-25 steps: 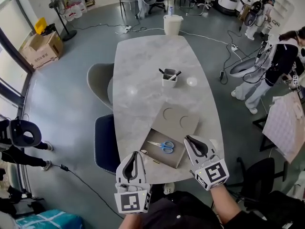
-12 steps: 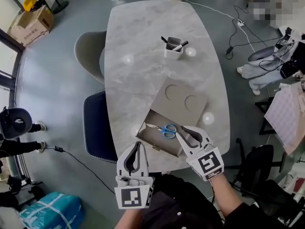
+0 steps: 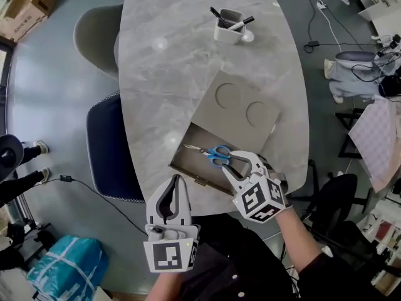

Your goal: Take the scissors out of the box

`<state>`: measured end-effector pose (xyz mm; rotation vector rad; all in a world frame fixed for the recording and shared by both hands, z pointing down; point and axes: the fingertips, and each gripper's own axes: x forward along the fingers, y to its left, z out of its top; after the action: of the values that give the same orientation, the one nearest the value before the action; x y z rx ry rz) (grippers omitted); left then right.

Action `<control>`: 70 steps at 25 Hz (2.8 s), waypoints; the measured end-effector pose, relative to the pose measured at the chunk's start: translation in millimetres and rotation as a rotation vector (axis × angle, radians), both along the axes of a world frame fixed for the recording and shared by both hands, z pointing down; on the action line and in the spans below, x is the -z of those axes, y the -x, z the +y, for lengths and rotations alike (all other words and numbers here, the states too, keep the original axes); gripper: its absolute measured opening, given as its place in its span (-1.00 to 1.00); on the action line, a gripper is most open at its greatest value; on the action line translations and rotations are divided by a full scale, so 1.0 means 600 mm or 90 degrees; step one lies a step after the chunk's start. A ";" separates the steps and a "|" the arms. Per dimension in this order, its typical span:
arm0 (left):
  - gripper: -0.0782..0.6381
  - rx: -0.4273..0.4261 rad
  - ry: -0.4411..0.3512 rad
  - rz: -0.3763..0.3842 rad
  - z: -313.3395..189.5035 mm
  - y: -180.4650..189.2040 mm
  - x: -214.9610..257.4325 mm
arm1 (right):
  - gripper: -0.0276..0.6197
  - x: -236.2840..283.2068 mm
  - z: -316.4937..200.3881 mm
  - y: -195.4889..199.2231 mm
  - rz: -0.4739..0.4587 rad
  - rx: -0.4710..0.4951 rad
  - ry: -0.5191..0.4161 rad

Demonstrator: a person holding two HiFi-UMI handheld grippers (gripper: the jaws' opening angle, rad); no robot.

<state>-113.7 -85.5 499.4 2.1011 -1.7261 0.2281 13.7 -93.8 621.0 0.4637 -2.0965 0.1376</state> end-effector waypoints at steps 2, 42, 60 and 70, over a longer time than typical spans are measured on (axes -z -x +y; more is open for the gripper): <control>-0.73 -0.001 0.013 0.001 0.004 0.000 -0.014 | -0.58 -0.028 0.010 -0.004 0.055 0.031 0.014; -0.73 0.004 0.093 0.010 0.014 0.008 -0.130 | -0.67 -0.105 0.019 0.015 0.169 0.082 0.072; -0.73 0.001 -0.010 -0.010 -0.011 0.001 0.028 | -0.68 0.114 -0.051 -0.008 0.080 0.005 -0.090; -0.73 -0.001 -0.110 -0.035 -0.026 0.003 0.162 | -0.68 0.286 -0.059 0.008 -0.029 -0.022 -0.185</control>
<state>-115.7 -101.4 402.4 2.2371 -1.8353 0.1415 8.7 -129.2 449.3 0.6756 -2.1636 -0.1405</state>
